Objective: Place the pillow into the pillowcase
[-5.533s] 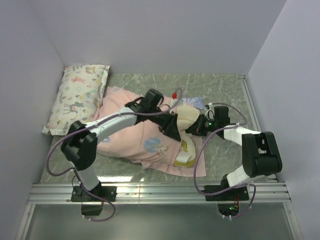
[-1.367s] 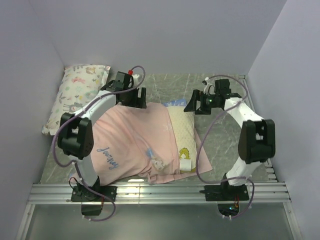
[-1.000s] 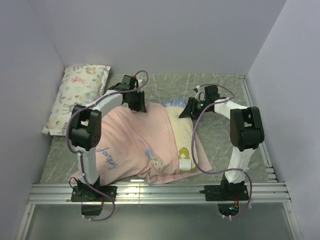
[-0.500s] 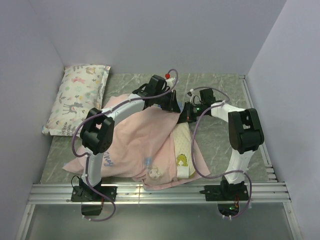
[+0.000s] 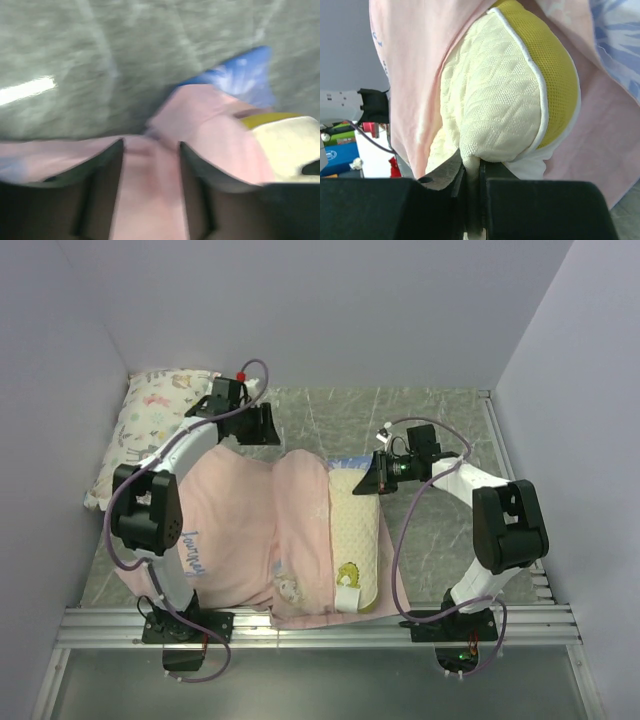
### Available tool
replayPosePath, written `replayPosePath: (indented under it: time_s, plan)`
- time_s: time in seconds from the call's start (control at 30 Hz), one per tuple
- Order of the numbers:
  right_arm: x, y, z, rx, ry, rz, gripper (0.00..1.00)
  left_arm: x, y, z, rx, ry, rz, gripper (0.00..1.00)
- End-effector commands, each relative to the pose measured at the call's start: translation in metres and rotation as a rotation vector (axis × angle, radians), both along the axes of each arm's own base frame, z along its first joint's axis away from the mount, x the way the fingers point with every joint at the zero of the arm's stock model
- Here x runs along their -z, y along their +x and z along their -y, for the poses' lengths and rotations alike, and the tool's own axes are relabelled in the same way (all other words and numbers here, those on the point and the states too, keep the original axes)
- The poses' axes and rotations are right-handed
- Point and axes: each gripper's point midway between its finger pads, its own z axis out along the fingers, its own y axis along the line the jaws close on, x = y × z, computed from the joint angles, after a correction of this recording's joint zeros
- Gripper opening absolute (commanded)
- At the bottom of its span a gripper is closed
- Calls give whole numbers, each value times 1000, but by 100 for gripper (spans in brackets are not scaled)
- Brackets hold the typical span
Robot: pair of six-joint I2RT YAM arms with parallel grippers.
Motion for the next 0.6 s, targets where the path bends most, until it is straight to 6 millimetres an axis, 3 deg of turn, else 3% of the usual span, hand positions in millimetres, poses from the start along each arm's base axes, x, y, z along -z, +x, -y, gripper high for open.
replayPosePath:
  time_s: [0.0, 0.07, 0.17, 0.23, 0.33, 0.4, 0.43, 0.57]
  plan:
    - [-13, -17, -12, -84, 66, 40, 0, -12, -21, -19, 110, 140, 52, 58]
    - [-10, -18, -13, -77, 67, 27, 0, -30, -15, -14, 127, 130, 103, 69]
    - [-9, -18, -17, -77, 72, 22, 0, -86, 11, 12, 144, 101, 252, 75]
    - [-11, -17, -20, -81, 74, 33, 0, -92, 4, 37, 182, 107, 249, 75]
    - [-15, -16, -21, -76, 80, 38, 0, -77, -9, 73, 227, 109, 197, 77]
    - [-18, -16, -22, -73, 83, 51, 0, -46, -22, 87, 239, 120, 106, 78]
    - [-17, -17, -21, -71, 82, 45, 0, -26, -26, 90, 243, 133, 51, 78]
    - [-26, -22, -21, -72, 89, 63, 0, 21, -42, 85, 204, 171, -116, 79]
